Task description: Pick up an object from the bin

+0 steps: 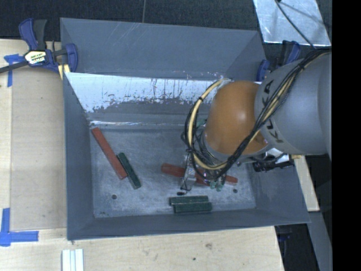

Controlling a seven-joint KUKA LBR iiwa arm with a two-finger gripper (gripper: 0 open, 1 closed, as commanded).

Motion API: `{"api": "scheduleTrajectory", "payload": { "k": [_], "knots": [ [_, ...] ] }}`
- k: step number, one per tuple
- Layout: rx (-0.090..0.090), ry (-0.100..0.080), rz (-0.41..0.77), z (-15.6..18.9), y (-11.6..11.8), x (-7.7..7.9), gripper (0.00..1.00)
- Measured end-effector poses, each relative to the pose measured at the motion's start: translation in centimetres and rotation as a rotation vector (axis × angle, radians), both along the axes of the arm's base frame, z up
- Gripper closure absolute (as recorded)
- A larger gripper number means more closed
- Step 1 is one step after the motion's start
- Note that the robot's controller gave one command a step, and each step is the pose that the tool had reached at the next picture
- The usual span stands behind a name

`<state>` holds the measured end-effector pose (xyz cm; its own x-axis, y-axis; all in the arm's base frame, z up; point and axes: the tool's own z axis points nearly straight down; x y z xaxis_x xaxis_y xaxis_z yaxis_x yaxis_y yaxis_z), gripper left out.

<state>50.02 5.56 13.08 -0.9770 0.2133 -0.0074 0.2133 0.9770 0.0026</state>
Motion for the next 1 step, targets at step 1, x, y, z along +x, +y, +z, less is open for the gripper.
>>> {"api": "scheduleTrajectory", "payload": {
  "k": [1],
  "knots": [
    [-0.001, 0.003, 0.031, 9.32, 0.66, -0.67, 1.0]
  ]
}}
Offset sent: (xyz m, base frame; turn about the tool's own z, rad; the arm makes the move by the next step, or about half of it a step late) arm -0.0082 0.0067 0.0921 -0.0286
